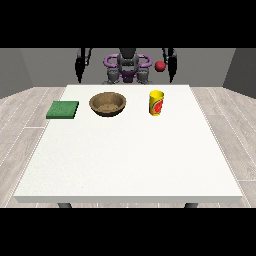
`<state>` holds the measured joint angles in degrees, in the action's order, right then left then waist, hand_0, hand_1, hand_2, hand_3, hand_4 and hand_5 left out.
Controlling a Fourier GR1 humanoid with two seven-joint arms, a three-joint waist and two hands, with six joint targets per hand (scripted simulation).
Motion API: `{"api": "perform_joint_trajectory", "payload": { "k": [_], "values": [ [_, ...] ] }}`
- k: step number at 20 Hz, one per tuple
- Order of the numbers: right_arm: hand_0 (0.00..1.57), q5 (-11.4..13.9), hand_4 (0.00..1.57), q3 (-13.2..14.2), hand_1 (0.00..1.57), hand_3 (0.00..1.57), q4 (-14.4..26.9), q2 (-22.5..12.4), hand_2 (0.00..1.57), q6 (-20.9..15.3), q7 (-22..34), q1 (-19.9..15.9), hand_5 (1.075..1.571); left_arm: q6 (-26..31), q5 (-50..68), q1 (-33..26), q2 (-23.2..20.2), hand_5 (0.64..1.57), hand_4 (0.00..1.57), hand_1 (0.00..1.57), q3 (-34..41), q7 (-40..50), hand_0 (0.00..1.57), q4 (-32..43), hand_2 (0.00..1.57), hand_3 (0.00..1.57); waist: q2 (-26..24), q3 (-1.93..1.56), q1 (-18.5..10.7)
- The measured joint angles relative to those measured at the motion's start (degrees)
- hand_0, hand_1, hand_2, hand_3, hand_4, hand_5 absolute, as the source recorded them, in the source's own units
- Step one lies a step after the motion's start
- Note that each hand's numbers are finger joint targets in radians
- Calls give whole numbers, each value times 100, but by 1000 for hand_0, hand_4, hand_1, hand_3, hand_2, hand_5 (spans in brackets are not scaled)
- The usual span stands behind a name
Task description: Pick the cup and pour the ball into the bowl, then pick the bowl and place it on the pad
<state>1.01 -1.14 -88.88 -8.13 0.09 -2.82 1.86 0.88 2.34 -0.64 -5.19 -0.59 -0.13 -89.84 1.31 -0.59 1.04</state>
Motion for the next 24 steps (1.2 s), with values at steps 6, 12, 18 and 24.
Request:
{"api": "perform_joint_trajectory", "payload": {
  "k": [6, 12, 18, 24],
  "values": [
    [0, -61, 0, 68, 0, 0, -386, -170, 0, 47, 336, -5, 1568, 17, 9, 57, -191, 1524, 0, 0, 48, 318, 0, -422, 0, 0, -1036, 30, 27],
    [0, -676, 0, 439, 0, 0, -485, 108, 0, 14, 252, 202, 1567, -26, 628, -535, 343, 1511, 0, 0, -518, 293, 0, -1208, 0, 0, -1531, 49, -293],
    [0, -795, 0, 523, 0, 0, -626, 208, 0, 75, 7, 42, 1564, -161, 344, -502, 396, 1437, 0, 0, -662, -60, 0, -1560, 0, 0, -912, 56, -247],
    [0, -848, 0, 613, 0, 0, -260, 201, 0, 177, -339, -637, 1564, -219, 72, 306, 303, 1317, 0, 0, -378, -531, 0, -1073, 0, 0, 3, 58, -159]
  ]
}}
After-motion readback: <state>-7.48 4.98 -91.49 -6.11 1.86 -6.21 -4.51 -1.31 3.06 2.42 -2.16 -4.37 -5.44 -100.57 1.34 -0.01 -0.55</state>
